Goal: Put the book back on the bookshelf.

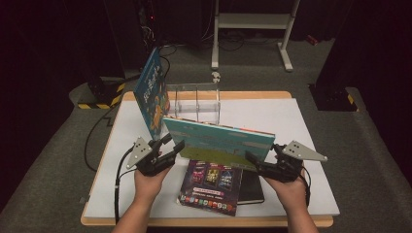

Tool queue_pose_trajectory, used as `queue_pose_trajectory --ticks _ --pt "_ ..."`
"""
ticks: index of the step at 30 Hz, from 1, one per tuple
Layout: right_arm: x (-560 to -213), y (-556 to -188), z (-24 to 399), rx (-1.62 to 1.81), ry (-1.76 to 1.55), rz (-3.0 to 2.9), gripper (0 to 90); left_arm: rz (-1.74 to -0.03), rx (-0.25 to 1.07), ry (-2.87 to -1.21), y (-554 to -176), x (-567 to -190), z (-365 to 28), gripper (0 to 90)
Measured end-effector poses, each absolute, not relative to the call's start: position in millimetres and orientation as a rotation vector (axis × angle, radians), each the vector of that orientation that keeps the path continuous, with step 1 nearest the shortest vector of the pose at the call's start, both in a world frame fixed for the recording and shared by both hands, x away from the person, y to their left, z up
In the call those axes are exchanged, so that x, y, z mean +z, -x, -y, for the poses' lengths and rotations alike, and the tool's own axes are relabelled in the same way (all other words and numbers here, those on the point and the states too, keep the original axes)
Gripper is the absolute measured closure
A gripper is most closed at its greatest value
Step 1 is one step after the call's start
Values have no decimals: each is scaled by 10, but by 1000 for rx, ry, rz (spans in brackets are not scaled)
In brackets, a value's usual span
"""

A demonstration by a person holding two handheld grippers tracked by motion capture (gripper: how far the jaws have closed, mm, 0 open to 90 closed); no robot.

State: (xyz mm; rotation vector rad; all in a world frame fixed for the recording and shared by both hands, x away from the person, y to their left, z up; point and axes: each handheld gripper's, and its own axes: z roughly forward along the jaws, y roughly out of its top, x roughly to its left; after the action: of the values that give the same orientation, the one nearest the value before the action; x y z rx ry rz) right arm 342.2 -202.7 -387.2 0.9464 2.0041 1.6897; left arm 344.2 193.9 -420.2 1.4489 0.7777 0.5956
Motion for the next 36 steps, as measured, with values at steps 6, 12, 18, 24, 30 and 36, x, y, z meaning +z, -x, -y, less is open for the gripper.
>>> queue_pose_trajectory --ticks 6,12,18,24,30,36 --pt "-3853 -3343 1957 1673 -805 -2037 612 -825 604 -1465 -3451 -4283 -2069 477" --pt "-3843 -3258 1827 1578 -833 -1996 761 -909 606 -1455 -3394 -4443 -2335 486" --pt "-3886 -3307 1757 1617 -867 -1965 772 -970 610 -1450 -3365 -4505 -2535 491" --pt "-3807 -3382 1492 1564 -827 -1965 775 -970 598 -1458 -3359 -4512 -2574 491" --pt "-3757 -3428 1215 1506 -807 -1958 777 -972 623 -1473 -3339 -4495 -2564 511" --pt "-3773 -3411 950 1470 -764 -1964 786 -970 622 -1463 -3327 -4485 -2578 515"
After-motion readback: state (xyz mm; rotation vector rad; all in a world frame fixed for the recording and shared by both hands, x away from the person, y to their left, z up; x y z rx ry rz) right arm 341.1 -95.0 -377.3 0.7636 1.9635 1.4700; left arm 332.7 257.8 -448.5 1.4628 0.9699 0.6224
